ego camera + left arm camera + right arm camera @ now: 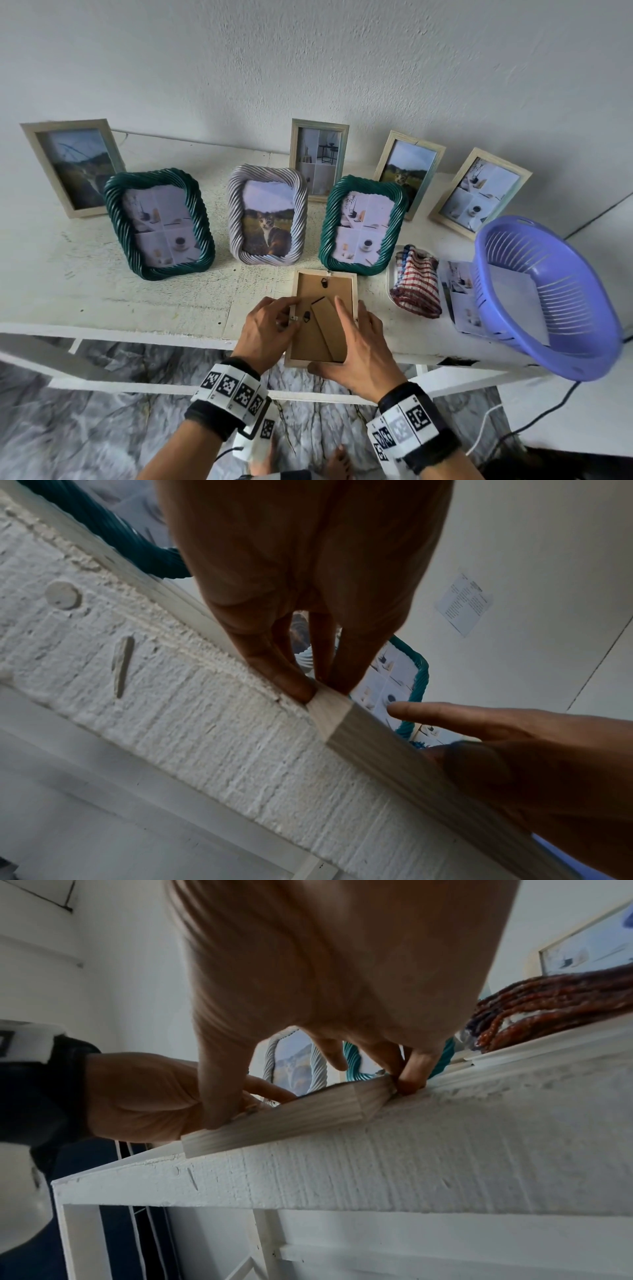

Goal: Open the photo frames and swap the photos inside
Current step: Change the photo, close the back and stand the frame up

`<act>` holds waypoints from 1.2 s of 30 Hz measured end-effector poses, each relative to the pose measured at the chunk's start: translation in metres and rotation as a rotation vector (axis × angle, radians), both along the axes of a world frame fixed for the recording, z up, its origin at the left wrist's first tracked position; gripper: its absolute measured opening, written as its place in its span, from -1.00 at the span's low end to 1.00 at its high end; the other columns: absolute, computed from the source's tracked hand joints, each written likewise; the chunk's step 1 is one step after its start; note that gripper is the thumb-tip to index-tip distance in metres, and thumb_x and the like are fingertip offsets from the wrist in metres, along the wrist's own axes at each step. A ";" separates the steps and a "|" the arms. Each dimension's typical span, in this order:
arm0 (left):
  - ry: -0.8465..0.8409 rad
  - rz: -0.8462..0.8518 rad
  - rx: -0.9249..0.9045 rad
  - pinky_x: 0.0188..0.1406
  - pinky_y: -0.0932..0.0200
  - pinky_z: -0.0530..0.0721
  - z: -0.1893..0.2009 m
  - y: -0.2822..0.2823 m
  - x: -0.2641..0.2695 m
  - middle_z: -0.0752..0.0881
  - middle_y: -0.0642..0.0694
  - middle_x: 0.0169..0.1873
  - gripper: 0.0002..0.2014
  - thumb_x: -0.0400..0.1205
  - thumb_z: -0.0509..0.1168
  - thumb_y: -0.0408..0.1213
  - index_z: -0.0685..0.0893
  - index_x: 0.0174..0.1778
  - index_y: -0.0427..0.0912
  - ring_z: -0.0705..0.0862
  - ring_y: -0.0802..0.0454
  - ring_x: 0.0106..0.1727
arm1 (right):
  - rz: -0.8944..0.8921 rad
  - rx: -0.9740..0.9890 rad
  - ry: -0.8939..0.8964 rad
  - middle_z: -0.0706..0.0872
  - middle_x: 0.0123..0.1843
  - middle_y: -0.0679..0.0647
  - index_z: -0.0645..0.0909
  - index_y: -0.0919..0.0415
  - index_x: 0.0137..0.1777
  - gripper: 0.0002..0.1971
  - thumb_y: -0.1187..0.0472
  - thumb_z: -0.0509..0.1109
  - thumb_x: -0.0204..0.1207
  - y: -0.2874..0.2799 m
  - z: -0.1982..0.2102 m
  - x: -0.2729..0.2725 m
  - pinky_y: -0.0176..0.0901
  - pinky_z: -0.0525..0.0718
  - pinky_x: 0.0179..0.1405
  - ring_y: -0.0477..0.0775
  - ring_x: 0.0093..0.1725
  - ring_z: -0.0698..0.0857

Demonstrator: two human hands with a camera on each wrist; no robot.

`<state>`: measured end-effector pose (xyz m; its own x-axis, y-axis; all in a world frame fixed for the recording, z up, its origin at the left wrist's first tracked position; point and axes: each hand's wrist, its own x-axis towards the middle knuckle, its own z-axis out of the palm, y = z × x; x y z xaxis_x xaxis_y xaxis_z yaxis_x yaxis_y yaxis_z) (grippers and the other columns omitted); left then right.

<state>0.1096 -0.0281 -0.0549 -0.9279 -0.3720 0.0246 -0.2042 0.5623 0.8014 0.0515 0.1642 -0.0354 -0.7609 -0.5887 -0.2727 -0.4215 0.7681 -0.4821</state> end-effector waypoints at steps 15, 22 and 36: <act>0.026 -0.013 -0.014 0.00 0.28 0.74 0.001 0.000 0.001 0.63 -0.02 -0.05 -0.63 0.55 0.47 -0.31 0.70 0.30 -0.07 0.71 0.13 -0.13 | -0.072 -0.135 0.046 0.09 0.69 0.18 -0.18 -0.25 0.69 -0.02 -0.16 0.43 0.44 -0.001 -0.004 0.000 0.03 0.10 0.60 0.16 0.63 0.03; -0.044 0.038 0.007 0.13 0.00 0.70 0.006 0.002 -0.002 0.65 -0.21 0.08 -0.50 0.54 0.47 -0.28 0.60 0.42 -0.07 0.70 -0.10 0.01 | -0.135 -0.315 0.042 0.19 0.69 0.05 0.20 -0.12 0.65 -0.34 -0.27 0.14 0.56 0.010 -0.003 -0.002 -0.16 0.13 0.52 0.02 0.65 0.14; 0.125 -0.056 0.340 -0.11 0.40 0.61 0.053 0.017 0.001 0.77 0.03 -0.01 -0.46 0.67 0.28 -0.16 0.29 0.57 0.18 0.73 0.23 -0.10 | -0.277 -0.500 -0.258 0.70 0.17 -0.21 0.42 -0.16 0.43 -0.21 -0.63 0.06 0.34 -0.004 0.038 -0.002 -0.09 0.67 0.18 -0.06 0.20 0.69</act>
